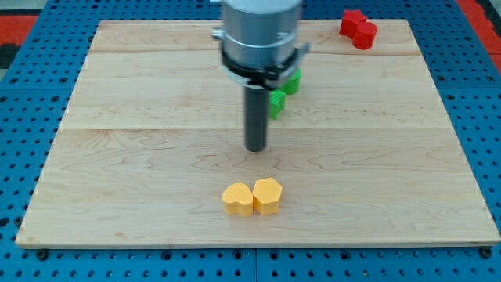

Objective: Move green star towards center right

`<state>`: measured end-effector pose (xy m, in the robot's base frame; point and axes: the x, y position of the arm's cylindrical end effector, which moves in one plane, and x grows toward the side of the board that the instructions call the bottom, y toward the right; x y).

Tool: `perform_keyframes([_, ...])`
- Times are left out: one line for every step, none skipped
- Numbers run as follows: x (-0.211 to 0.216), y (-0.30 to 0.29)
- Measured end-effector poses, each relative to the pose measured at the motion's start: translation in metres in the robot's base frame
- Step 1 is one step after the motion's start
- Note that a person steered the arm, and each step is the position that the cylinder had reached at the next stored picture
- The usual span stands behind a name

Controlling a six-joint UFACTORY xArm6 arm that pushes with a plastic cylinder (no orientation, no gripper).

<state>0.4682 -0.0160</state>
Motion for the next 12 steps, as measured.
perform_keyframes([-0.029,-0.055])
perform_keyframes([-0.065,-0.071])
perform_keyframes([-0.088,-0.033])
perform_keyframes([-0.090,0.021])
perform_keyframes([-0.074,0.064])
perform_keyframes([-0.055,0.073])
perform_keyframes([-0.038,0.068])
perform_keyframes([-0.023,0.069])
perform_keyframes([-0.018,0.076])
perform_keyframes([-0.024,0.089])
perform_keyframes([-0.040,0.109])
perform_keyframes([-0.044,0.135])
